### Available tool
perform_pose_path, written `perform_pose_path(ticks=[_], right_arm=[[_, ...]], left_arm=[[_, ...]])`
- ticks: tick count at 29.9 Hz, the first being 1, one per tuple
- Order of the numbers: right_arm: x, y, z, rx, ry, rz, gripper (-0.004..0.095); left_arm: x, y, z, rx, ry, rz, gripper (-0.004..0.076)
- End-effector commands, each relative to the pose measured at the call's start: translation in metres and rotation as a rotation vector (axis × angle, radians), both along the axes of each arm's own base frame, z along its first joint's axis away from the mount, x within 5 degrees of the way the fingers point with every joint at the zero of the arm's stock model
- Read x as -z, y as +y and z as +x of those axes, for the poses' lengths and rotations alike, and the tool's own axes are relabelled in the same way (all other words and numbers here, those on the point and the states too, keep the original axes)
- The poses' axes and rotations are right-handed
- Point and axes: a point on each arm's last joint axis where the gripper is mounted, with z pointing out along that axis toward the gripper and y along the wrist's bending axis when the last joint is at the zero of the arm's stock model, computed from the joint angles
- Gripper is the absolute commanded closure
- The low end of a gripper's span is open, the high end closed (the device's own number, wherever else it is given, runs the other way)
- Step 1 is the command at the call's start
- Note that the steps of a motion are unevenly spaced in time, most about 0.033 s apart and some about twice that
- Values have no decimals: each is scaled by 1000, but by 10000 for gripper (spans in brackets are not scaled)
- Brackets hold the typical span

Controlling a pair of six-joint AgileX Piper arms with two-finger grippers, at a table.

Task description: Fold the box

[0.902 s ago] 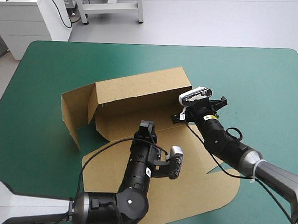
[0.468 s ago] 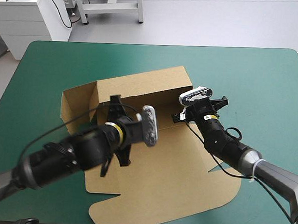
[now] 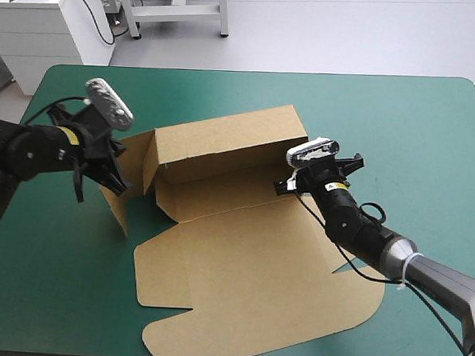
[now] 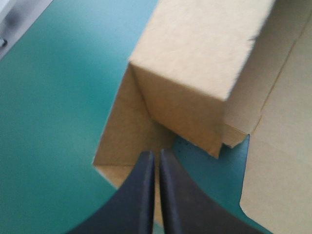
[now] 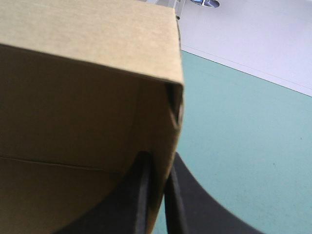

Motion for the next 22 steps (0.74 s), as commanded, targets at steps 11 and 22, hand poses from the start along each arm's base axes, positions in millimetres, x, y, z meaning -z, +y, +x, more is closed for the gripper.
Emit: perform_pose_path(ticks=[11, 22], right_arm=[[-14, -4, 1, 25, -39, 27, 884], [-28, 0, 38, -180, 209, 193, 884]], left_arm=[[22, 129, 15, -675, -17, -594, 709], [76, 139, 16, -807, 36, -624, 711]])
